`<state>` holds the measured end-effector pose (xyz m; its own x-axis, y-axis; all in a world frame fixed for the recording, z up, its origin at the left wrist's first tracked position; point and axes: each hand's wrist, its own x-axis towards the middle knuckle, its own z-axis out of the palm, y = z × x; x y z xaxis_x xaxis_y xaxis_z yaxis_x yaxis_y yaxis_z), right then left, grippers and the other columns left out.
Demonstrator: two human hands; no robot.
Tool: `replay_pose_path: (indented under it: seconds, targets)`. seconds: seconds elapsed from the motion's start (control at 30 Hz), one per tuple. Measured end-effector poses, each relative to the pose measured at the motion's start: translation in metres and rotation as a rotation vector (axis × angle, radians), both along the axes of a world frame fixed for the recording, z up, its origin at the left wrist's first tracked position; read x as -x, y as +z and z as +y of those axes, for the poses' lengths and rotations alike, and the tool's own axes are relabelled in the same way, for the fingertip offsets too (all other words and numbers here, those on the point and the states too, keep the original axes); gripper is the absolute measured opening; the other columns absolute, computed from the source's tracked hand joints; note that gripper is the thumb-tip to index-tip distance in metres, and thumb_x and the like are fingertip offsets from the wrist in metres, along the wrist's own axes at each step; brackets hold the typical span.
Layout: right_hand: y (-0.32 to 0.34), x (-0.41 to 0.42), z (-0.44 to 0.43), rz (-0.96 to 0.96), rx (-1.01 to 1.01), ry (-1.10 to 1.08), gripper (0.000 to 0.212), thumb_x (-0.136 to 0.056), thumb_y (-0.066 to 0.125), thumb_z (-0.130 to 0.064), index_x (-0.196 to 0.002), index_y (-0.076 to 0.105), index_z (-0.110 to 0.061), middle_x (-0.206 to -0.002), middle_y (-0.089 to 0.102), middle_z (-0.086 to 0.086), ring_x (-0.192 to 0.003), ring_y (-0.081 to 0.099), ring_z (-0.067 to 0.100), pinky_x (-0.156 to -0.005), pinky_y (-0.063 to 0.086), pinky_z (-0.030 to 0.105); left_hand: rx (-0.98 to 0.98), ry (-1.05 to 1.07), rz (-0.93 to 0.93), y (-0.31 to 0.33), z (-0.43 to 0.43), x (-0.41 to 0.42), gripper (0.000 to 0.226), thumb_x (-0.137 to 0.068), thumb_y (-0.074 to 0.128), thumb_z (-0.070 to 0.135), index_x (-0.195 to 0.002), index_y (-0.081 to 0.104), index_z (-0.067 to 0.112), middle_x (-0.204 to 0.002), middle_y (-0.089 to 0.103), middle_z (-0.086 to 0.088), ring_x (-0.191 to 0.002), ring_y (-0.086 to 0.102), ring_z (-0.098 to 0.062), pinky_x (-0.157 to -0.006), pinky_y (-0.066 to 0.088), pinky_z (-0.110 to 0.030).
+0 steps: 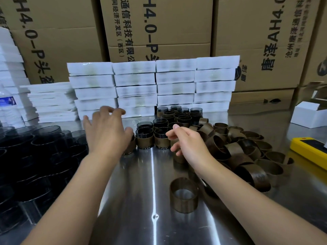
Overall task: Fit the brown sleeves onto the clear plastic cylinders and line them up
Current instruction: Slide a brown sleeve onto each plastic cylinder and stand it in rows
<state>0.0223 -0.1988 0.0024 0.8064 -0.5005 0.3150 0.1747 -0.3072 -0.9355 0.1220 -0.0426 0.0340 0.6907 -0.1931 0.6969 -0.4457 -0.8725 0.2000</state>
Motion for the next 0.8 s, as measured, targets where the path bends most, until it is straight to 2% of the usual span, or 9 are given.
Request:
replay_pose_path:
  seconds: [0.1, 0.2, 0.3, 0.43, 0.5, 0.57, 0.7, 0.8]
  targets:
    - [0.001, 0.000, 0.000, 0.008, 0.034, 0.005, 0.035, -0.099, 0.041, -0.033, -0.075, 0.065, -0.023, -0.076, 0.064, -0.008, -0.053, 0.055, 0.005, -0.059, 0.042, 0.021, -0.035, 0.146, 0.056, 0.014, 0.019, 0.002, 0.051, -0.083, 0.065, 0.026, -0.132, 0.053, 0.020, -0.137, 0.047, -0.016, -0.125, 0.043, -0.038, -0.113, 0.017, -0.053]
    - [0.002, 0.002, -0.001, 0.056, 0.152, 0.016, 0.033, -0.097, 0.045, -0.035, -0.071, 0.064, -0.027, -0.067, 0.063, -0.010, -0.053, 0.053, 0.001, -0.055, 0.043, 0.016, -0.039, 0.247, 0.222, 0.019, 0.041, -0.008, 0.049, -0.086, 0.064, 0.024, -0.133, 0.052, 0.022, -0.135, 0.048, -0.017, -0.120, 0.049, -0.040, -0.106, 0.029, -0.047]
    - [0.003, 0.004, 0.000, 0.074, 0.254, 0.030, 0.034, -0.095, 0.048, -0.038, -0.065, 0.064, -0.030, -0.060, 0.064, -0.012, -0.050, 0.052, -0.003, -0.066, 0.048, 0.024, 0.015, 0.259, 0.366, 0.019, 0.058, -0.022, 0.050, -0.086, 0.066, 0.018, -0.134, 0.052, 0.022, -0.134, 0.049, -0.017, -0.120, 0.049, -0.039, -0.102, 0.038, -0.047]
    - [0.005, 0.005, 0.001, 0.067, 0.298, 0.035, 0.034, -0.094, 0.049, -0.037, -0.064, 0.064, -0.029, -0.059, 0.065, -0.011, -0.047, 0.050, -0.007, -0.066, 0.045, 0.022, 0.042, 0.257, 0.437, 0.017, 0.063, -0.028, 0.050, -0.088, 0.062, 0.012, -0.135, 0.051, 0.025, -0.134, 0.052, -0.014, -0.122, 0.047, -0.038, -0.090, 0.046, -0.046]
    - [0.005, 0.005, 0.000, 0.071, 0.308, 0.032, 0.034, -0.094, 0.049, -0.037, -0.064, 0.064, -0.029, -0.060, 0.065, -0.011, -0.047, 0.050, -0.007, -0.067, 0.046, 0.023, 0.045, 0.253, 0.420, 0.015, 0.061, -0.027, 0.052, -0.088, 0.061, 0.008, -0.135, 0.051, 0.027, -0.133, 0.051, -0.013, -0.119, 0.049, -0.038, -0.079, 0.045, -0.044]
    - [0.005, 0.005, -0.001, 0.077, 0.311, 0.037, 0.034, -0.094, 0.050, -0.037, -0.065, 0.064, -0.029, -0.060, 0.065, -0.011, -0.047, 0.050, -0.006, -0.067, 0.047, 0.024, 0.091, 0.224, 0.351, 0.014, 0.061, -0.028, 0.056, -0.085, 0.060, 0.002, -0.136, 0.052, 0.026, -0.131, 0.050, -0.017, -0.113, 0.051, -0.042, -0.075, 0.044, -0.044]
    - [0.004, 0.005, -0.001, 0.086, 0.335, 0.052, 0.033, -0.094, 0.050, -0.038, -0.065, 0.064, -0.030, -0.061, 0.065, -0.011, -0.048, 0.051, -0.005, -0.068, 0.049, 0.026, 0.229, 0.138, 0.175, 0.012, 0.063, -0.028, 0.063, -0.078, 0.055, -0.011, -0.134, 0.056, 0.016, -0.127, 0.047, -0.026, -0.110, 0.049, -0.048, -0.084, 0.046, -0.054]
    - [0.005, 0.006, -0.002, 0.090, 0.354, 0.064, 0.032, -0.093, 0.052, -0.038, -0.065, 0.064, -0.030, -0.060, 0.065, -0.012, -0.048, 0.051, -0.006, -0.064, 0.046, 0.022, 0.343, 0.042, 0.075, 0.015, 0.060, -0.024, 0.067, -0.074, 0.057, -0.015, -0.133, 0.057, 0.016, -0.125, 0.052, -0.024, -0.110, 0.053, -0.043, -0.084, 0.046, -0.049]
